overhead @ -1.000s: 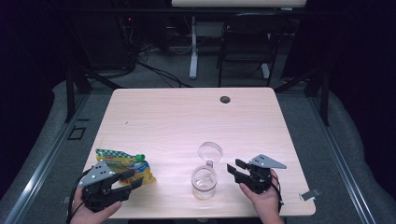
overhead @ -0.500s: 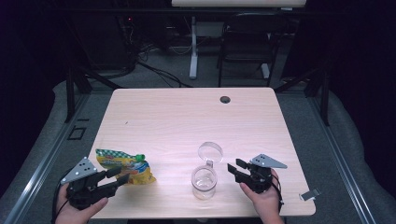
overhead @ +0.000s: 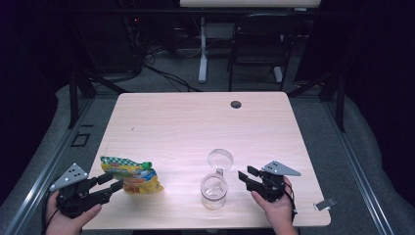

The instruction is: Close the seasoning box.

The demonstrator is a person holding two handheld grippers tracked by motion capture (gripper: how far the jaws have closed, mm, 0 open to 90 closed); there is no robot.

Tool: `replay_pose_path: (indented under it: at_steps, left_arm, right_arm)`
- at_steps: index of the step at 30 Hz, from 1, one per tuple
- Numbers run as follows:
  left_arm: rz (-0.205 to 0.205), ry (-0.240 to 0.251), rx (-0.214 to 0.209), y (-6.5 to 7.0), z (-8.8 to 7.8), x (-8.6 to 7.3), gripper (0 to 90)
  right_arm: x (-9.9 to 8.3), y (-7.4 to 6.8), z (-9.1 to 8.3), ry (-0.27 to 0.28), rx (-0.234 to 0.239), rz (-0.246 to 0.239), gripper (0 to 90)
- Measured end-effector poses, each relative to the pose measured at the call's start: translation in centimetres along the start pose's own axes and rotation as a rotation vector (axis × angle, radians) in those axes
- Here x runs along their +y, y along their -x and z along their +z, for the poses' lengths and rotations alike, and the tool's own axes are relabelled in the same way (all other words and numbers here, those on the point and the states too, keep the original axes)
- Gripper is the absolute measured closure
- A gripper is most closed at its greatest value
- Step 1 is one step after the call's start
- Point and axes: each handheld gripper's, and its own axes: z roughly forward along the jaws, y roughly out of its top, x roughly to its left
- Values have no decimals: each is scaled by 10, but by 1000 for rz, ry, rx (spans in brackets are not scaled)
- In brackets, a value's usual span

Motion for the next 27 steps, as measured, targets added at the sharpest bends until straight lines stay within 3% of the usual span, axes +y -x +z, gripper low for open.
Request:
replay_pose_path:
  at_steps: [8, 18, 27]
  left_arm:
    - [-12, -13, 32, -14, -2, -7, 440]
    - [-42, -28, 34, -29, 6, -17, 406]
    - [-6, -37, 8, -34, 23, -21, 384]
  right_arm:
    - [0, -1, 2, -2, 7, -1, 547]
    - [1, 0, 2, -1, 8, -3, 546]
    - [-1, 2, -1, -2, 1, 1, 546]
